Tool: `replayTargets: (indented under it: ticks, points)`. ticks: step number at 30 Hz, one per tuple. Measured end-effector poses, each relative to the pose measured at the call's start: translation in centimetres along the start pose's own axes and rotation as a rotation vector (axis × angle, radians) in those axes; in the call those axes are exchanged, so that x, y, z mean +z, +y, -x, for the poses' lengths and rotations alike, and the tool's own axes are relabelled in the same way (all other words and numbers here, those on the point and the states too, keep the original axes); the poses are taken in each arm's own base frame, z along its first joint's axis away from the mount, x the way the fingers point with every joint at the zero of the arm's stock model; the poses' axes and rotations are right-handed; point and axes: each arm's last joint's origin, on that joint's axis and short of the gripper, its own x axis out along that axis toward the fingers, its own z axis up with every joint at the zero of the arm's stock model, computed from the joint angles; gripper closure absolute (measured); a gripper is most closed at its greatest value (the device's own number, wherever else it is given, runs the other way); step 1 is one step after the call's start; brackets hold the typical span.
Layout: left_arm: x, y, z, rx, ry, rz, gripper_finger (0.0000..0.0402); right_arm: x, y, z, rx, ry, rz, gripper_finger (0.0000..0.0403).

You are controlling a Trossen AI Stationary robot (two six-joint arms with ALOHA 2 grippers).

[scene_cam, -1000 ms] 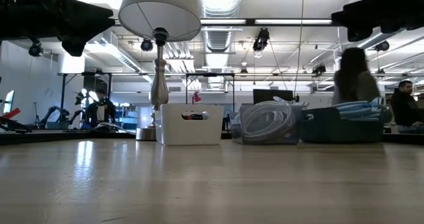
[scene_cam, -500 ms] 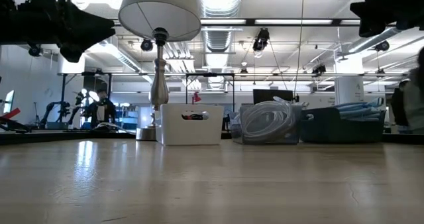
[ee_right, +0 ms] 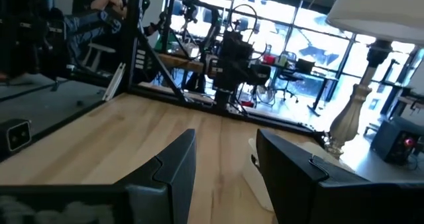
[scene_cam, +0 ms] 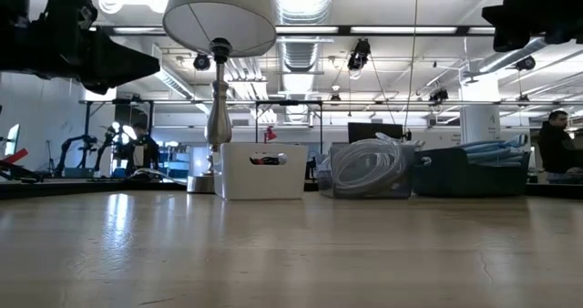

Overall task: Pick & Place USB Port
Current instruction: Return to Home Position

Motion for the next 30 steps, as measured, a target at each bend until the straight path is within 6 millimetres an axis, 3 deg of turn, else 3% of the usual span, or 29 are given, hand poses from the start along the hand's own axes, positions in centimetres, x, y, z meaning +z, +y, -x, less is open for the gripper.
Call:
replayTargets:
  ticks: [10,18,30]
  points:
    - [-0.05,-0.01,0.0,-0.001,0.003,-0.001,0.0262,-0.24,0.1,-0.32,0.004,0.035,-0.046,0.0252]
    - [-0.07,-0.01,0.0,-0.001,0.003,-0.001,0.0262,-0.33,0.14,-0.43,0.001,0.048,-0.219,0.0259]
    - [-0.08,-0.01,0.0,-0.001,0.003,-0.001,0.0262,-0.33,0.13,-0.43,-0.001,0.048,-0.217,0.0247]
